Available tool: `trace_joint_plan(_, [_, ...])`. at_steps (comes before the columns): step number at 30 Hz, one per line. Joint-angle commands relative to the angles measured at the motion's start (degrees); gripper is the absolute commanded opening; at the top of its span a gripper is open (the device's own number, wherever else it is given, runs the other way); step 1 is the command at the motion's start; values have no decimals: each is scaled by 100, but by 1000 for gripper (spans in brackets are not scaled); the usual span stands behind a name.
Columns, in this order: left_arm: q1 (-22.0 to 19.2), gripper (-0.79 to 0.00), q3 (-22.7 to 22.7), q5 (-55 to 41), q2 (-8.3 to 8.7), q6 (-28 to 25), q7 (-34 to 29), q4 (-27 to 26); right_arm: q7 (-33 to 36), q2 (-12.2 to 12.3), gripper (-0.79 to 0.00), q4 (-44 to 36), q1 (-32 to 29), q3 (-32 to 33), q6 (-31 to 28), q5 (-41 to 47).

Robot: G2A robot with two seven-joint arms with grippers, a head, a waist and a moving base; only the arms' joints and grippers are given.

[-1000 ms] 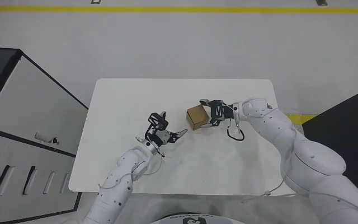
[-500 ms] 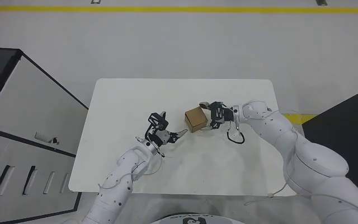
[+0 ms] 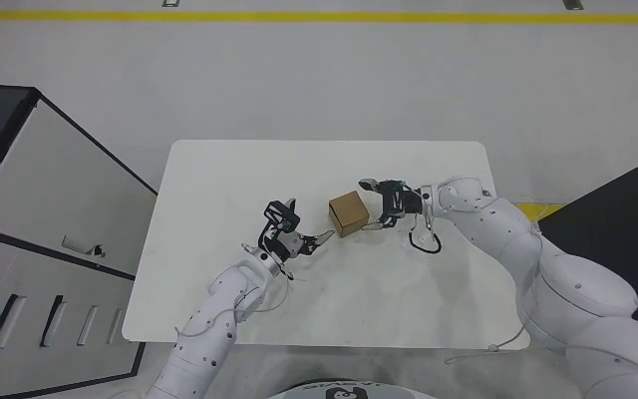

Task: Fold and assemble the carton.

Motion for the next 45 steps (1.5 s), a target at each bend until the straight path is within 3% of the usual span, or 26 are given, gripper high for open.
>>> trace_joint_plan(1, [0, 0, 0, 0, 0, 0, 0, 0, 25, -21, 0, -3, 7, 0, -24, -38])
trace_joint_plan(28, [0, 0, 0, 0, 0, 0, 0, 0, -304, -471, 0, 555, 40, 0, 306, -522])
trace_joint_plan(37, [0, 0, 0, 0, 0, 0, 0, 0, -269, -474, 0, 558, -7, 0, 270, -617])
trace_joint_plan(45, [0, 0, 0, 0, 0, 0, 0, 0, -211, -324, 0, 269, -128, 0, 211, -612])
